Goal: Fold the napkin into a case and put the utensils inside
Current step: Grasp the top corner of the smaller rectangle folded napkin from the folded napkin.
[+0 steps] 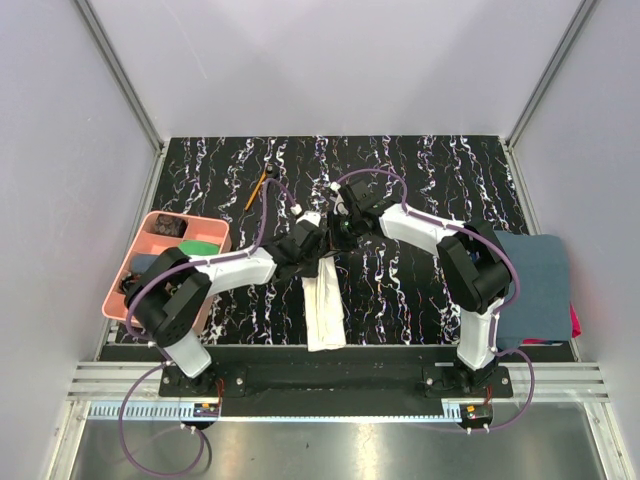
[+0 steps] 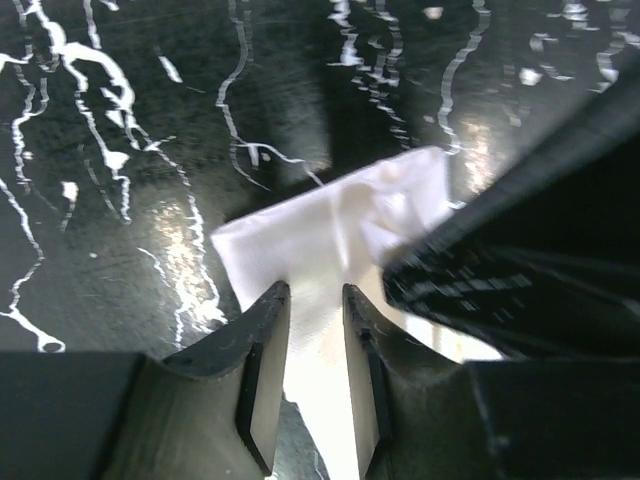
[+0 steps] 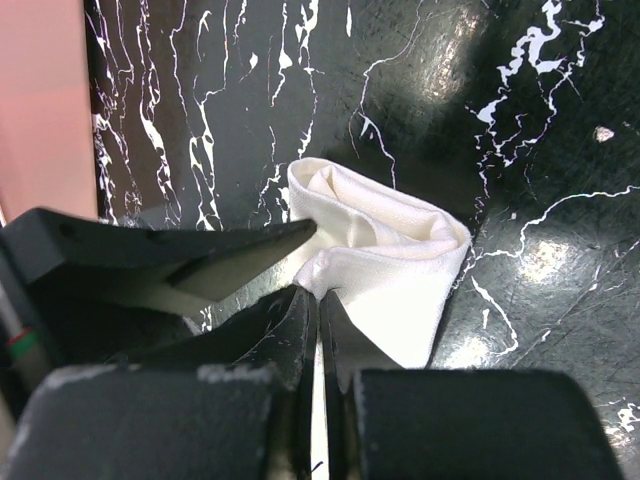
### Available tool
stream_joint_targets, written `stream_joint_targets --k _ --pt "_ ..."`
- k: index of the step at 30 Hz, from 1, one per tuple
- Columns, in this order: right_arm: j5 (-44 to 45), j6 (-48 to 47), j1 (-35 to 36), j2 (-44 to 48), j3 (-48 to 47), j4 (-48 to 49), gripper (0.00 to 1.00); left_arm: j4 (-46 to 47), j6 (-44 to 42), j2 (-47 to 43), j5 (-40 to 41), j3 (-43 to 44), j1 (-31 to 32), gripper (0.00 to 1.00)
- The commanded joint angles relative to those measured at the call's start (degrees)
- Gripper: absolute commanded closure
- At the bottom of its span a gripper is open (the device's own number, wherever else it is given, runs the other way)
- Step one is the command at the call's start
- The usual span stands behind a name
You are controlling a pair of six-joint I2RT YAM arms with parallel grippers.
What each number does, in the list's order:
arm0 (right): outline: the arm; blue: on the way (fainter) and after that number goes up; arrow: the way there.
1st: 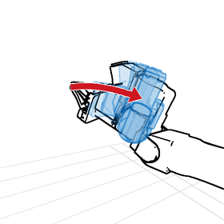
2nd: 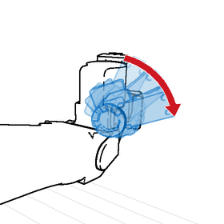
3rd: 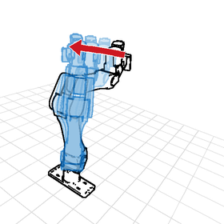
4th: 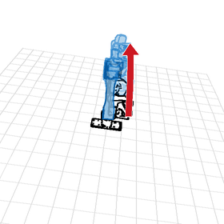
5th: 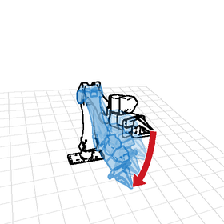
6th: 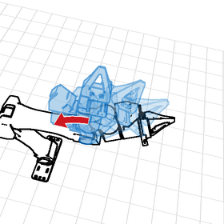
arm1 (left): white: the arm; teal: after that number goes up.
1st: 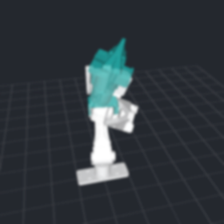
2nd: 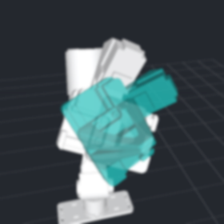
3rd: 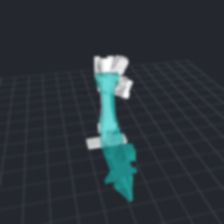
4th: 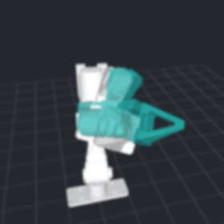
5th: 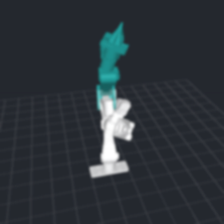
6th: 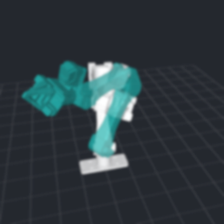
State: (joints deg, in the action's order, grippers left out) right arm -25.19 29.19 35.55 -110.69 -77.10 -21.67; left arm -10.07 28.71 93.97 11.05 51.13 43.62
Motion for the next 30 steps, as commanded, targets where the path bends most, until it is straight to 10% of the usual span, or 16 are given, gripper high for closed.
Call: stream_joint_targets --k 1,10,19,30 --pt "-2.2 1.0 -0.2 2.2 0.4 1.9 1.0 -1.2 -1.0 1.9 5.3 3.6 0.9 0.68" --pt "-2.3 1.3 -0.2 2.2 0.8 2.1 1.0 -1.0 -1.3 3.3 4.0 4.8 1.1 0.83" --pt "-3.2 1.4 -0.5 1.6 0.8 2.2 1.0 0.3 -3.0 -3.1 1.1 0.5 1.7 0.54" --pt "-3.7 1.7 -0.5 2.1 1.2 2.7 1.0 0.6 -2.8 2.8 3.7 1.5 1.7 0.67"
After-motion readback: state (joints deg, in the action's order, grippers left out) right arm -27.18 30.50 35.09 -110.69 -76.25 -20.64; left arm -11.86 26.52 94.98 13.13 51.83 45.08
